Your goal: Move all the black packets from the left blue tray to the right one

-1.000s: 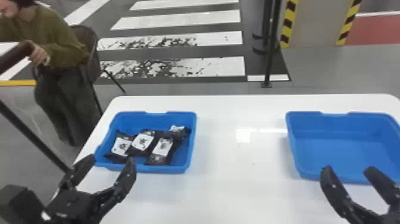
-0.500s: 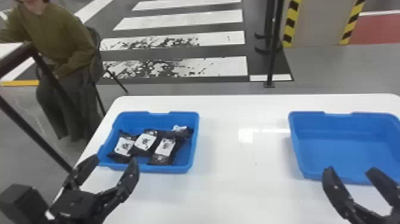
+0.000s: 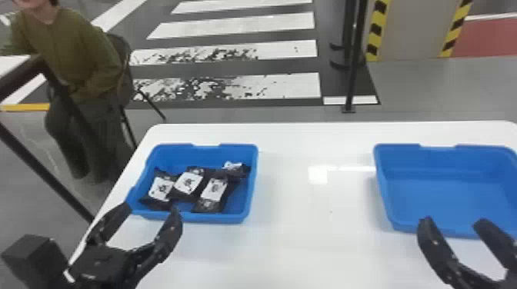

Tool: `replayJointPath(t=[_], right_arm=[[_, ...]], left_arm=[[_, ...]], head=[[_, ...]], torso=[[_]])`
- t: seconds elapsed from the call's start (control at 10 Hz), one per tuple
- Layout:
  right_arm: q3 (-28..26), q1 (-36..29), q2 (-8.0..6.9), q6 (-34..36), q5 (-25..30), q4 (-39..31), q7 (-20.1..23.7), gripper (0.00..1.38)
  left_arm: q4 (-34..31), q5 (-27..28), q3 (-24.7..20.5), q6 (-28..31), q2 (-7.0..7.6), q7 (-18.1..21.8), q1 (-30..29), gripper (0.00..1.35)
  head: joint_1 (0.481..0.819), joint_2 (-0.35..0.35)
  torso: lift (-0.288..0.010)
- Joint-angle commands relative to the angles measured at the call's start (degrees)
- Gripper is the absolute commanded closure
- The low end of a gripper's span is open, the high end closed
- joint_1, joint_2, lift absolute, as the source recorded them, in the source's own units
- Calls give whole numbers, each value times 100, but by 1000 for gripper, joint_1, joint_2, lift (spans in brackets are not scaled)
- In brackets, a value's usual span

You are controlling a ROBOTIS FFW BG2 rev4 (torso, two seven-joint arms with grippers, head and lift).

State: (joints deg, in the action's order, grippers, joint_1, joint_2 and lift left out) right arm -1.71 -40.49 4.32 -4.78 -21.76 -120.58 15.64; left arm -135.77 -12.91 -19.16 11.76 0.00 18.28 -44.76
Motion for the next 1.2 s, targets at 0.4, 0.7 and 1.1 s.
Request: replayJointPath(t=[0.4, 0.7, 1.1], right_arm=[[11, -1, 8, -1, -75, 14, 0, 122], [23, -1, 8, 14, -98, 14, 9, 122], [34, -1, 8, 56, -178, 14, 9, 122]], left_arm=[[661, 194, 179, 1045, 53, 0, 1327, 127], [1223, 365, 339, 1734, 299, 0, 2213, 127], [2489, 708, 693, 2677, 694, 369, 3675, 131]], head=[[695, 167], [695, 140], [695, 129]], torso=[[-140], [-140], [-140]])
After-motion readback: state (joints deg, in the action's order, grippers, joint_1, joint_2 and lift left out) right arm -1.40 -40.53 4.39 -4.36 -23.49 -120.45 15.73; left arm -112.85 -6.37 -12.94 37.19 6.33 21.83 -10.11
